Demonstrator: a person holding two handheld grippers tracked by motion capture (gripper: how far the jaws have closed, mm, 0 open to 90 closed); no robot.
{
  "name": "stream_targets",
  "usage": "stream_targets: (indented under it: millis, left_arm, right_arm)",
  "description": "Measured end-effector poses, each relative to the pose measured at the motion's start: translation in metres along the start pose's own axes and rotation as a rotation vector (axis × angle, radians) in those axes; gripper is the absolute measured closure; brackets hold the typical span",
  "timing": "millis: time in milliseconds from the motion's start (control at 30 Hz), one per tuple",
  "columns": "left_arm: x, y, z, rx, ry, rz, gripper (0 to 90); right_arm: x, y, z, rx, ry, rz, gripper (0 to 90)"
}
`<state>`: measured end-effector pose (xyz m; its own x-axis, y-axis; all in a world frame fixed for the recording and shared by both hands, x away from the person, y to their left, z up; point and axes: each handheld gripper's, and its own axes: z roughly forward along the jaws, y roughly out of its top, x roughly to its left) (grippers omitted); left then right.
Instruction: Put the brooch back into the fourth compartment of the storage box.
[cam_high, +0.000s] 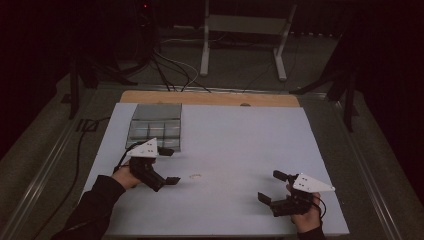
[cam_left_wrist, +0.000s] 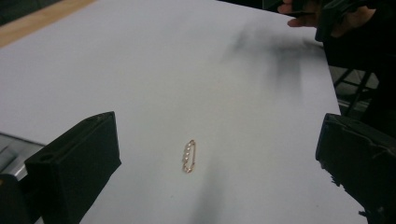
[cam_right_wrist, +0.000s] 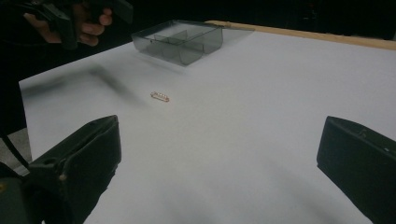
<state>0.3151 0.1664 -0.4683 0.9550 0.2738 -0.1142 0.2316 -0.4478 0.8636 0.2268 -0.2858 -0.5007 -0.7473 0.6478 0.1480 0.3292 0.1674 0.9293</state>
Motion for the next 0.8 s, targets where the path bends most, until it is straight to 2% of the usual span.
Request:
stream_targets:
  millis: [167, 300, 500, 633, 800]
  left_arm:
    - [0.004, -0.001, 0.013, 0.022, -0.007, -0.003, 1.3]
    - [0.006, -0.002, 0.024, 0.027, -0.029, -0.011, 1.3]
    - [0.008, -0.004, 0.039, 0.050, -0.031, -0.031, 1.3]
    - [0.010, -0.006, 0.048, 0.065, -0.041, -0.078, 1.3]
    - [0.011, -0.009, 0.053, 0.075, -0.032, -0.096, 1.3]
  right_arm:
    - [0.000, 0.000, 0.000, 0.002, 0.001, -0.001, 0.0]
    - [0.000, 0.000, 0.000, 0.000, 0.002, 0.001, 0.0]
    - [0.000, 0.000, -0.001, -0.003, 0.004, 0.000, 0.0]
    - [0.000, 0.000, -0.001, -0.003, 0.005, 0.000, 0.0]
    - [0.000, 0.000, 0.000, -0.002, 0.008, 0.003, 0.0]
